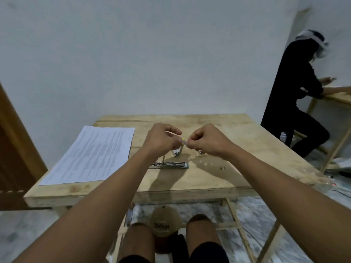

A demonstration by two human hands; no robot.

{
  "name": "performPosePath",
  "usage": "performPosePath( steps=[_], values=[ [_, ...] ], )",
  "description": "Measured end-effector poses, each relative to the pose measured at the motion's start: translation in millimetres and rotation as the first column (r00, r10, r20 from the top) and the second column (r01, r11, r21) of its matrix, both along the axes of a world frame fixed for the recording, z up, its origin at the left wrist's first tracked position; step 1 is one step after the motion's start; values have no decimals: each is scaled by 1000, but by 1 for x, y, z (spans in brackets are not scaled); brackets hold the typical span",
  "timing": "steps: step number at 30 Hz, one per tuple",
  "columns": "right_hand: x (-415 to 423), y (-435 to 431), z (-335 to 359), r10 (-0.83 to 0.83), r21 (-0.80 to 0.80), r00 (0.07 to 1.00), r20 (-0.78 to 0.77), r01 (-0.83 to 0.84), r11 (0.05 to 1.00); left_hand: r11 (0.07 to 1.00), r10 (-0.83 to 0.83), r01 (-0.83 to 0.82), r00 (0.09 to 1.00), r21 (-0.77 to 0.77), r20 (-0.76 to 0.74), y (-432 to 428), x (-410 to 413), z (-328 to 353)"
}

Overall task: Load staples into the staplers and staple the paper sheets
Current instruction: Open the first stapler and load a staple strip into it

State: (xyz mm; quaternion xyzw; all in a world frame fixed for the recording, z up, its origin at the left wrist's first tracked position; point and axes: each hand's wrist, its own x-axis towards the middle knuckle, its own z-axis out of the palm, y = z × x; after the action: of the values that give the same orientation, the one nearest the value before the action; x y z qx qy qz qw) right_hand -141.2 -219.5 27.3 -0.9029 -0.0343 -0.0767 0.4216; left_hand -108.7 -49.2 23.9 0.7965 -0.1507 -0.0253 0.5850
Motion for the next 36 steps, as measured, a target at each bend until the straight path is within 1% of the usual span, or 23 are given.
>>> performPosePath(
  steps=[3,8,15,17,18,20,21,23,26,28,30,31,34,36],
  values=[
    [1,9,-2,23,-38,1000,-21,-23,999,991,-48,37,995,132,83,17,0,-1],
    [1,22,-4,87,36,993,-76,-85,996,965,-64,12,979,260,193,29,-2,-4],
    [7,22,-9,111,152,982,-151,-88,984,931,-81,-5,972,366,219,32,3,-9],
    [7,22,-10,91,149,990,-108,-75,986,934,-26,-43,982,354,189,32,4,-8],
    [6,23,-12,82,115,995,-60,-75,990,944,16,-63,989,325,147,31,5,-7],
    [7,26,-15,61,-7,995,73,-61,998,971,79,-85,996,224,34,30,8,-6],
    [8,28,-17,52,-66,989,138,-43,997,979,94,-91,995,180,-12,30,9,-5],
    [10,31,-20,39,-122,972,233,-11,992,987,101,-91,992,133,-75,29,10,-5],
    [11,33,-22,40,-145,957,287,3,989,991,95,-83,989,107,-112,30,10,-6],
    [11,33,-22,42,-181,964,263,6,984,983,102,-92,993,159,-56,32,11,-10],
    [10,32,-22,51,-231,980,194,-5,973,953,100,-113,993,280,60,37,10,-13],
    [10,31,-22,58,-258,987,153,-16,966,938,63,-95,993,333,104,40,7,-15],
    [7,30,-24,80,-293,995,53,-61,954,877,-106,23,983,480,147,47,2,-25],
    [4,33,-25,103,-297,995,-8,-101,950,849,-156,29,968,528,198,49,2,-33]
  ],
)
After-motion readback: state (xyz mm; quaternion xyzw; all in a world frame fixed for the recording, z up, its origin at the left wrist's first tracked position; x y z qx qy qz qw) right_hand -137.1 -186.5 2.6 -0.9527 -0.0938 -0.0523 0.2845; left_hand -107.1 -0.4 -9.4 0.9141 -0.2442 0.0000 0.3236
